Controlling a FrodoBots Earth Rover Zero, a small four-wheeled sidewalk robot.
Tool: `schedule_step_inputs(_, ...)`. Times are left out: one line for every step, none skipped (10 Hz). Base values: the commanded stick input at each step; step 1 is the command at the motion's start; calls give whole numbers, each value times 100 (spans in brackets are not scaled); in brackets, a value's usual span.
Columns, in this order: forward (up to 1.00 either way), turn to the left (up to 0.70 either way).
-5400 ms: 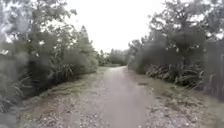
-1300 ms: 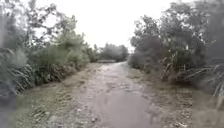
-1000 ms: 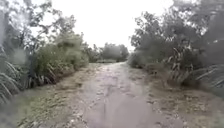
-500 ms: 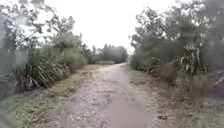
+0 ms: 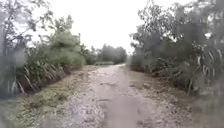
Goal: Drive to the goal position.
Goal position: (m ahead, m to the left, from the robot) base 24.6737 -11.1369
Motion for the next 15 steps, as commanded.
schedule_step_inputs(70, 0)
schedule_step_inputs(70, 0)
schedule_step_inputs(70, 0)
schedule_step_inputs(70, 0)
schedule_step_inputs(70, 0)
schedule_step_inputs(70, 0)
schedule_step_inputs(70, 31)
schedule_step_inputs(70, 35)
schedule_step_inputs(70, 12)
schedule_step_inputs(70, 1)
schedule_step_inputs(70, 0)
schedule_step_inputs(70, 0)
schedule_step_inputs(70, 0)
schedule_step_inputs(70, 0)
schedule_step_inputs(70, 0)
